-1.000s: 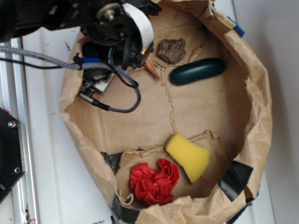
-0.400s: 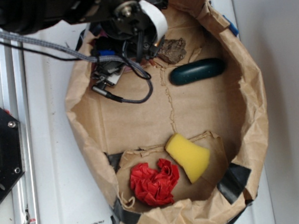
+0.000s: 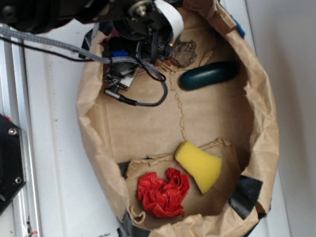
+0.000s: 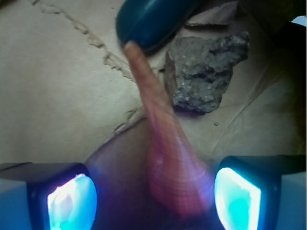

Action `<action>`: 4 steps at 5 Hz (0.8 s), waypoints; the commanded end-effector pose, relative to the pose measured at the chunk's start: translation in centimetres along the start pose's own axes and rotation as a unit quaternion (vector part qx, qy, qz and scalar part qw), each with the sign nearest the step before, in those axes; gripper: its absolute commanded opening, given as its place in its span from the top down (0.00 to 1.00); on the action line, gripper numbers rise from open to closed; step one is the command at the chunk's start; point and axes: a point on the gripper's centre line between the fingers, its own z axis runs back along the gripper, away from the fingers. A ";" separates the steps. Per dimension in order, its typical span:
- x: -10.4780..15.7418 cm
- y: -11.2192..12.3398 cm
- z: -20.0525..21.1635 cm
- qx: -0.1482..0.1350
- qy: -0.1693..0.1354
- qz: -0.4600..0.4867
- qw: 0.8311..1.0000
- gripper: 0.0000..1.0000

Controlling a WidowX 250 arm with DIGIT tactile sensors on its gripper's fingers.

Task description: Grab the shell.

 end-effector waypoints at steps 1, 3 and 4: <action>1.2 0.3 -0.5 0.027 -0.010 -0.002 1.000 0.00; 1.3 -0.2 -1.6 0.021 -0.012 0.006 1.000 0.26; 1.2 -0.3 -1.1 0.018 -0.014 0.014 1.000 1.00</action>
